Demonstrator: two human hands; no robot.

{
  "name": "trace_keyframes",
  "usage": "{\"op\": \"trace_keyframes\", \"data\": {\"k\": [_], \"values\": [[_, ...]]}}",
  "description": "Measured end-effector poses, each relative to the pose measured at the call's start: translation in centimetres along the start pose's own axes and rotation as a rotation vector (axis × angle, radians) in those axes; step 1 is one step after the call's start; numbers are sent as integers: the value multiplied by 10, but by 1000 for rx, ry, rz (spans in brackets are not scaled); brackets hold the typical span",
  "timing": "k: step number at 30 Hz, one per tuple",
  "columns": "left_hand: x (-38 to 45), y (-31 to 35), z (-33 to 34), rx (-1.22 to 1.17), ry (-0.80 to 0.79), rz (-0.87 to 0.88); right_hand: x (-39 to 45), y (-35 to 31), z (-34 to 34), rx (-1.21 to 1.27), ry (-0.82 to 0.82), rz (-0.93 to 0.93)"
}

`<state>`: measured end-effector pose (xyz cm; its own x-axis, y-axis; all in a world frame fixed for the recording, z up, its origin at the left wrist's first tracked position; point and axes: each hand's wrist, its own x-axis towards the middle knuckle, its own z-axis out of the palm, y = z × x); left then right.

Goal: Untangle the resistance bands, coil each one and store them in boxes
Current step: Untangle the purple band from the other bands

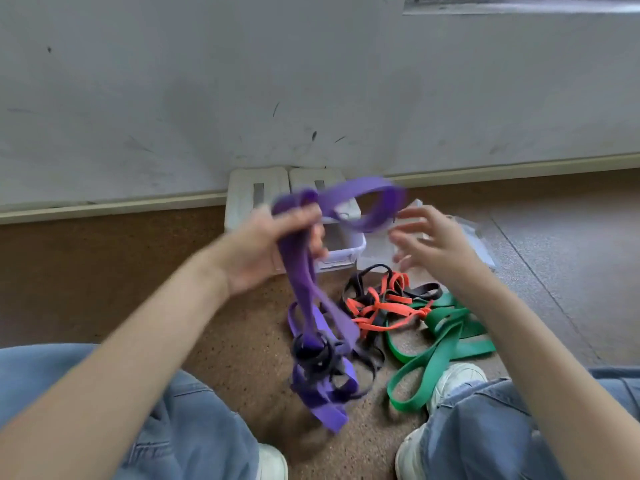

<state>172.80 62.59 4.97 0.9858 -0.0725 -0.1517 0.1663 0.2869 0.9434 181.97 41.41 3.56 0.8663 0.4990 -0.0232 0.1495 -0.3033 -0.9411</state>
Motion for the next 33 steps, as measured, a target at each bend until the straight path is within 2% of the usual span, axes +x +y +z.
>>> {"op": "trace_keyframes", "data": {"k": [1, 3, 4, 5, 8, 10, 11, 13, 14, 16, 18, 20, 22, 23, 24, 26, 27, 28, 30, 31, 33], "values": [[1, 15, -2, -84, 83, 66, -2, 4, 1, 52, -215, 47], [3, 25, 5, -182, 195, 72, -11, 8, 21, 24, -614, 54], [5, 24, 12, -204, 227, 36, -15, 8, 35, 17, -717, 28], [7, 20, 19, -220, 251, 1, -17, 10, 50, 21, -708, -4], [12, 7, 19, -249, 294, -8, -21, 10, 71, 92, -375, -61], [7, -1, 8, -178, 203, -31, -19, 5, 69, 148, -266, -70], [2, -10, 7, -43, 104, -80, -17, 2, 64, 199, -213, -59], [-7, -33, 15, 415, -91, -178, -10, -4, 52, 315, -78, -37], [-8, -43, 20, 570, -130, -188, -6, -6, 47, 358, -17, -26], [-5, -53, 31, 667, -62, -141, -3, -8, 41, 385, 66, -13], [-3, -47, 34, 587, 61, -80, 0, -7, 34, 454, 56, -20], [-2, -30, 34, 315, 118, -23, -1, -4, 24, 487, -152, -40], [0, -9, 35, 34, 139, 53, -7, -4, 20, 367, -435, -5], [2, -1, 34, -72, 165, 77, -11, -2, 23, 283, -528, 3], [4, 5, 33, -145, 211, 89, -14, 1, 30, 200, -555, -7], [7, 12, 31, -137, 293, 96, -16, 2, 46, 113, -398, -26], [7, 11, 27, -1, 301, 90, -15, 1, 50, 108, -287, -22], [4, 8, 23, 233, 258, 73, -15, 0, 52, 127, -198, -10], [-4, -2, 17, 622, 64, -37, -13, 0, 47, 235, -84, 33], [-8, -10, 16, 661, 6, -99, -13, 1, 43, 285, -64, 52], [-11, -22, 17, 534, 31, -141, -14, -2, 38, 302, -101, 39]]}}
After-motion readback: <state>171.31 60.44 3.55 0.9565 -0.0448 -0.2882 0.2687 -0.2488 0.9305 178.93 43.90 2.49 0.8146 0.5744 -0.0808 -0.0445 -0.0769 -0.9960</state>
